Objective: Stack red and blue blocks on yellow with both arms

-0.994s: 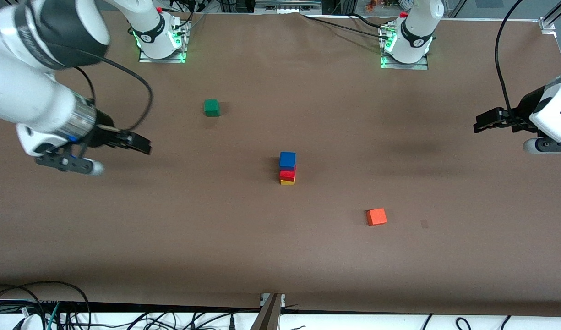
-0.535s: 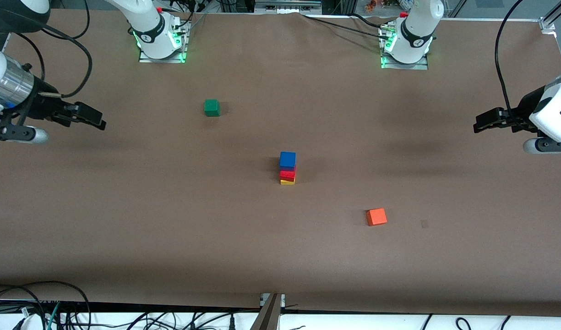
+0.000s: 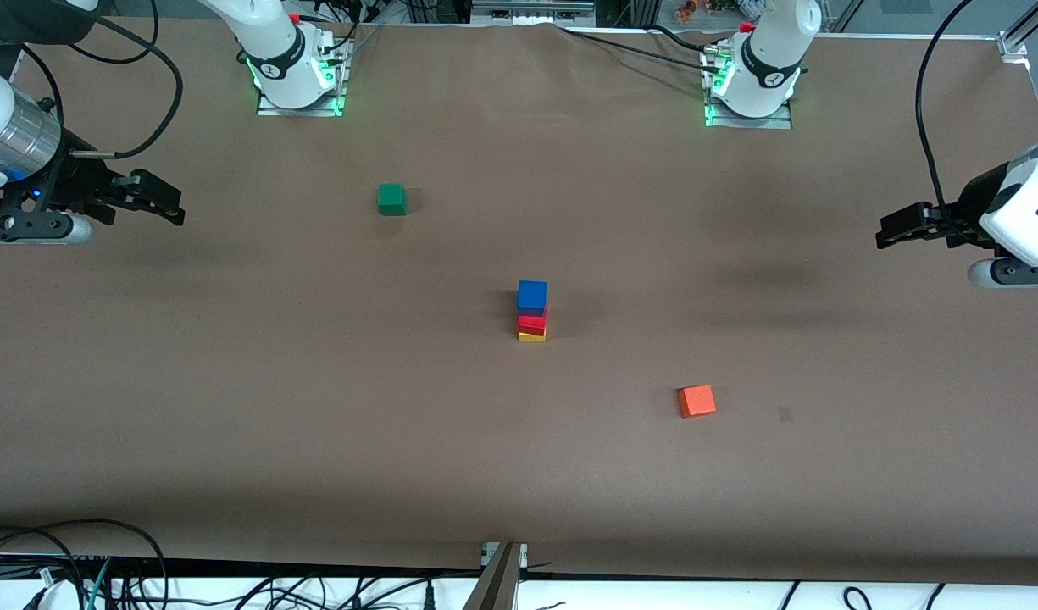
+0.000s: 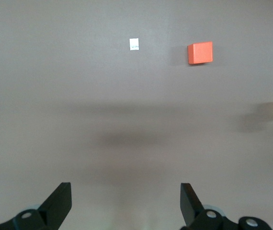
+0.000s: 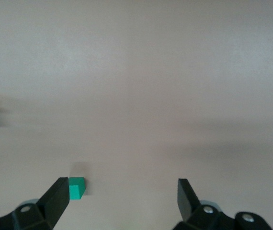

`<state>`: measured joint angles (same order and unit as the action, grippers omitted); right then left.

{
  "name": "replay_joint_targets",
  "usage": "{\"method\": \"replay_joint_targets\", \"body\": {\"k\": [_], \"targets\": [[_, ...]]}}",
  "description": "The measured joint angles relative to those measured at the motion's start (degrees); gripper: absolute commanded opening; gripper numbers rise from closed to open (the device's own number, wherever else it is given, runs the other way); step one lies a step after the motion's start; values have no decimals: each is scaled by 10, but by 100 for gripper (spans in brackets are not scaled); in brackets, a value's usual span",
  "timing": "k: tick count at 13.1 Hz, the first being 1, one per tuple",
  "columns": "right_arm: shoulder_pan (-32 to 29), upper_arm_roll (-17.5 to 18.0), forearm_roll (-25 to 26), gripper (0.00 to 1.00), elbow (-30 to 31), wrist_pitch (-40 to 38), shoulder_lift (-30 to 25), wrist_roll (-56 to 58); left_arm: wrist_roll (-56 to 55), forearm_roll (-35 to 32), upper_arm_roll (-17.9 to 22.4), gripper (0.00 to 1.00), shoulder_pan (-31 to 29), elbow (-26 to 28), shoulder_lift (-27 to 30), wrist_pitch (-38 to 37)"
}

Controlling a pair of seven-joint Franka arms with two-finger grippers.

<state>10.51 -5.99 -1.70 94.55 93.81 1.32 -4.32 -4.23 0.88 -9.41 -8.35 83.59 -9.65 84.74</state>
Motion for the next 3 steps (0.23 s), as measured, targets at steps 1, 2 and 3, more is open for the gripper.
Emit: {"method": "replay_joint_targets", "body": {"k": [1, 2, 3], "targets": [[0, 0, 0, 100, 0, 1, 0, 4, 0, 0, 0, 100, 0, 0, 0, 0], [0, 0, 0, 100, 0, 2, 0, 6, 0, 0, 0, 100, 0, 0, 0, 0], [0, 1, 0, 100, 0, 3, 0, 8, 0, 0, 0, 100, 0, -1, 0, 0]]}}
